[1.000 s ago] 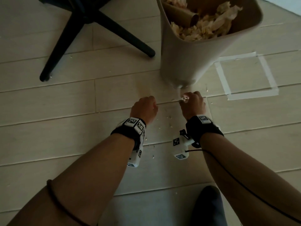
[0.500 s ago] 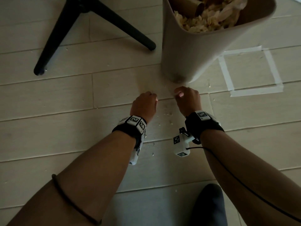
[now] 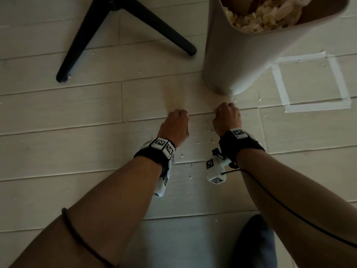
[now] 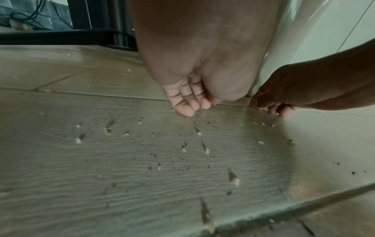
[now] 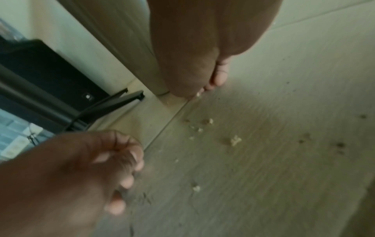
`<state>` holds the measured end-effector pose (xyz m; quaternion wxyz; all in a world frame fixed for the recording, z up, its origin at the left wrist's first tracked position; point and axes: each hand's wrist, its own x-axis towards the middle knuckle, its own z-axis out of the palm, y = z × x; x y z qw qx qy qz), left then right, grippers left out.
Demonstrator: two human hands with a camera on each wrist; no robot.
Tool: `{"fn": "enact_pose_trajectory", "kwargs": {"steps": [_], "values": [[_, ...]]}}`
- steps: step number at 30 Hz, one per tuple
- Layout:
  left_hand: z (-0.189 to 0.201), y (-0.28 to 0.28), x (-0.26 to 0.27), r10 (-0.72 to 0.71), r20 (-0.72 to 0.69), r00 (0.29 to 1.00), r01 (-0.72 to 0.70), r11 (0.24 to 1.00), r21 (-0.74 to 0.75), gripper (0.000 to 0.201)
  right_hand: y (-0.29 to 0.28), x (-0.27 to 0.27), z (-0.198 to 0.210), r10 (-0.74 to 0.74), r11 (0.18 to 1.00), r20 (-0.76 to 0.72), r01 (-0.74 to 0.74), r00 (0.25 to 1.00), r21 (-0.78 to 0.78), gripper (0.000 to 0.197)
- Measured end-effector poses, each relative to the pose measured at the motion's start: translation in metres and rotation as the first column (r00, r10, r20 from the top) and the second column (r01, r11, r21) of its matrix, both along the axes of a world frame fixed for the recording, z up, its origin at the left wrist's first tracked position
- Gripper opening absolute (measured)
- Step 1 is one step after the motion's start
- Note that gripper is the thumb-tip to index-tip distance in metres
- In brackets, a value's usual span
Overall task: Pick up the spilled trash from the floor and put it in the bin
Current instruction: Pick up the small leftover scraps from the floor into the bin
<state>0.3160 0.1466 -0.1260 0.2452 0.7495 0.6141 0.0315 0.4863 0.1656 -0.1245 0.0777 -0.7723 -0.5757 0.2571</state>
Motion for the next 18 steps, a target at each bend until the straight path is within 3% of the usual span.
{"fn": "enact_pose_trajectory", "kwargs": {"steps": [8,12,18], "values": [[0.001,-0.03,0.008,-0.03,0.172,0.985,0.036,0.999,-0.033,0.014,-0.025,0.012,0.006,-0.136,0.989,-0.216,0.119,0.967,-0.088,0.03],[0.006,-0.032,0.027,-0.06,0.181,0.982,0.066,0.997,-0.029,0.023,-0.058,0.01,0.008,-0.269,0.962,-0.279,0.27,0.922,-0.036,0.027],[0.011,-0.024,0.045,-0.094,0.12,0.988,0.097,0.995,-0.014,0.023,-0.094,0.001,0.003,-0.255,0.962,-0.307,0.271,0.917,0.011,0.02]]}}
